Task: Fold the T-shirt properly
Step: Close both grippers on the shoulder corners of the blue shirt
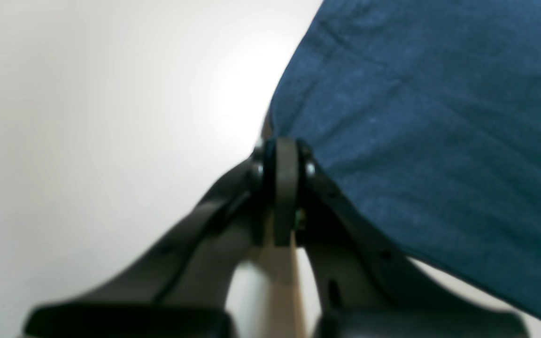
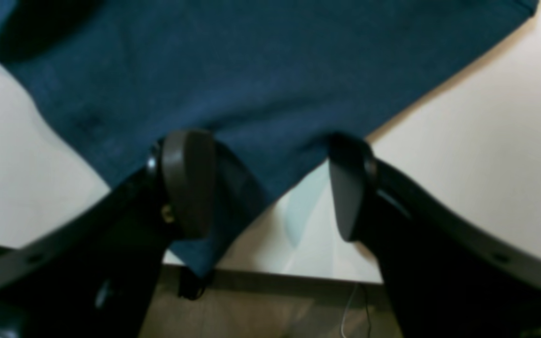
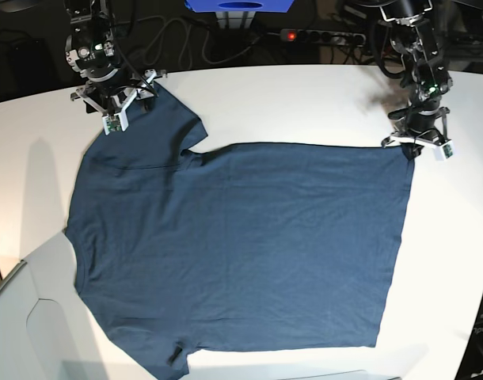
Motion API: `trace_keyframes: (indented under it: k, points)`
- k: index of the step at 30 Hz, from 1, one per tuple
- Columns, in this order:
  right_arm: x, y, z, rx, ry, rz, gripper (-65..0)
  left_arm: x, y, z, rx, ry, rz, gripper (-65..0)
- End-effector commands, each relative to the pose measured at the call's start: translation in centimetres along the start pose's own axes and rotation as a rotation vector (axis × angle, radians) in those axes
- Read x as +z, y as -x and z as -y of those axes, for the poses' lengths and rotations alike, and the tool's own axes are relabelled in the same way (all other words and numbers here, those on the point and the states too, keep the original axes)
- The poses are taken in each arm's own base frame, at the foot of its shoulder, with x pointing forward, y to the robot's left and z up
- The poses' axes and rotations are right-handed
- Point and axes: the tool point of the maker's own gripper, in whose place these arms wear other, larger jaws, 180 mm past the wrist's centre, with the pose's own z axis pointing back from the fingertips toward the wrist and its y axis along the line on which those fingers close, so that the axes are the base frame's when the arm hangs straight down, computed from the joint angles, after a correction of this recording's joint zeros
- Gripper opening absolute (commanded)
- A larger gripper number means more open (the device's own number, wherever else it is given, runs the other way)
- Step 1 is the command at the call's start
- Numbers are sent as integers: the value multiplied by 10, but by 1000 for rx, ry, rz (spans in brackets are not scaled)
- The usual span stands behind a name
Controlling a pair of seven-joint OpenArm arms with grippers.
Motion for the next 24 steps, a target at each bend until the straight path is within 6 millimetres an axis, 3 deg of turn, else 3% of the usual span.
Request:
trace_keyframes:
  k: [1,6,10,15,24]
  points:
    - [3,-4,2,14,3,16,-309,2,7,-7,-13,-21,-40,-650]
    - [-3,7,6,13,7,-22,-461,4,12,-9,-16,-25,-50,-650]
    - [-7,16,11,13,16,-45,-650,4,12,-10,-16,-26,-51,-650]
    - [-1,7,13,38,17,-20,-650,8,16,-12,-22,-29,-58,-650]
    - [33,-28,3,69,12,96,-650,22,5,-6,-60,-13,-23,-650]
